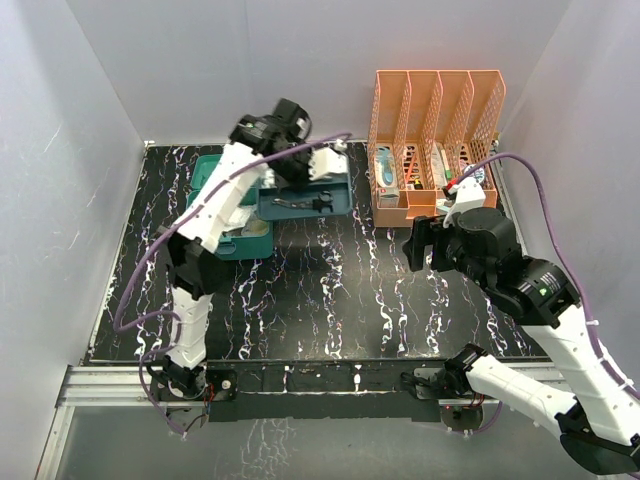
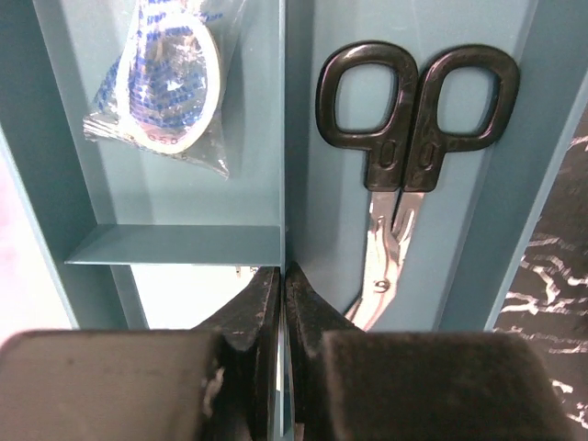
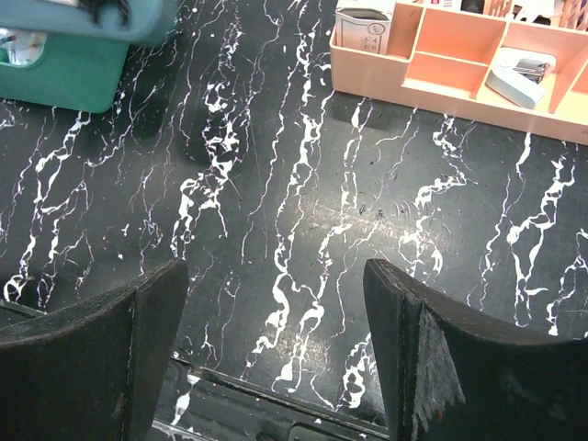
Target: Organize the medicine kit
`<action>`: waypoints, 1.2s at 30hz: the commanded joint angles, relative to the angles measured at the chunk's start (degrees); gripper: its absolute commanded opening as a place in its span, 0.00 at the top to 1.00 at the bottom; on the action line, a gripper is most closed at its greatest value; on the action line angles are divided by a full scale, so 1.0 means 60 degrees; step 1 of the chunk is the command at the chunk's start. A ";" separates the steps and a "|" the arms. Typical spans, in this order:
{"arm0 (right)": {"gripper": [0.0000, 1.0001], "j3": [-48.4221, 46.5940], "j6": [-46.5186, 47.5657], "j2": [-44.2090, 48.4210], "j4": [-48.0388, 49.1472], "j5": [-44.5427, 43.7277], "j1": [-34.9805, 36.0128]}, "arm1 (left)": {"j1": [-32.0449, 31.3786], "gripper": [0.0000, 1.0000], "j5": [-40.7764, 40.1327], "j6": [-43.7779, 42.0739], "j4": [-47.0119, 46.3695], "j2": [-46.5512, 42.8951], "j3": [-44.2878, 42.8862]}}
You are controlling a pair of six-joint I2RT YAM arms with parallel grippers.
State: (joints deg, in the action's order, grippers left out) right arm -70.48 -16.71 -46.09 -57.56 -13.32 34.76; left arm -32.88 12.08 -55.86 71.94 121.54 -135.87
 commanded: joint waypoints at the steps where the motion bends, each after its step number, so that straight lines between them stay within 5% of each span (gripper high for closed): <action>1: 0.26 0.0136 -0.0124 0.0041 0.0778 0.0210 0.0036 | 0.1315 1.00 0.0485 -0.1020 0.0753 -0.1200 0.0053; 16: 0.28 -0.0012 -0.0396 -0.0235 0.0491 -0.0101 0.0032 | 0.4715 1.00 0.2247 -0.3980 0.1441 -0.2126 0.2092; 26: 0.31 -0.0118 -0.0530 -0.0583 0.0532 -0.0015 0.0036 | 0.5085 1.00 0.2056 -0.4983 0.0545 -0.2665 0.4709; 36: 0.32 0.0095 -0.0614 -0.0667 0.0683 0.0094 0.0034 | 0.5081 1.00 0.1972 -0.4950 0.0418 -0.1755 0.4028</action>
State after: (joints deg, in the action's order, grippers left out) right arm -69.41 -19.70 -50.35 -56.42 -12.45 34.76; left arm -2.39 21.89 -83.70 73.69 110.52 -108.01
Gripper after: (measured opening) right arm 0.686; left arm 0.017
